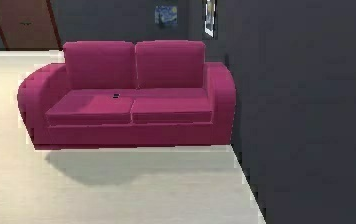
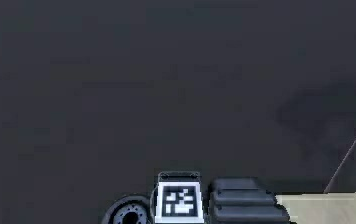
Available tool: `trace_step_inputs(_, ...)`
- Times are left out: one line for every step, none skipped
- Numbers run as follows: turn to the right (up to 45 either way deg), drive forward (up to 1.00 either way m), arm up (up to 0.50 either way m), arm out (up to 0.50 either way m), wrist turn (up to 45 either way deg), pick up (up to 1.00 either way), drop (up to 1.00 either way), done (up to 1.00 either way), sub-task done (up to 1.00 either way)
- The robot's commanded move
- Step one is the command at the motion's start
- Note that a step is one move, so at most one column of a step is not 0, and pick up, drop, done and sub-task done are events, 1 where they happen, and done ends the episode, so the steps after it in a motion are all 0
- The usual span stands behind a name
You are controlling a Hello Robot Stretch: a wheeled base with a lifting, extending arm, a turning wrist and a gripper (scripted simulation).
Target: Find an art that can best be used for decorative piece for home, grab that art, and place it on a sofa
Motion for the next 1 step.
trace_step_inputs(0.0, 0.15, 0.00, 0.00, 0.0, 0.00, 0.00, 0.00, 0.00)
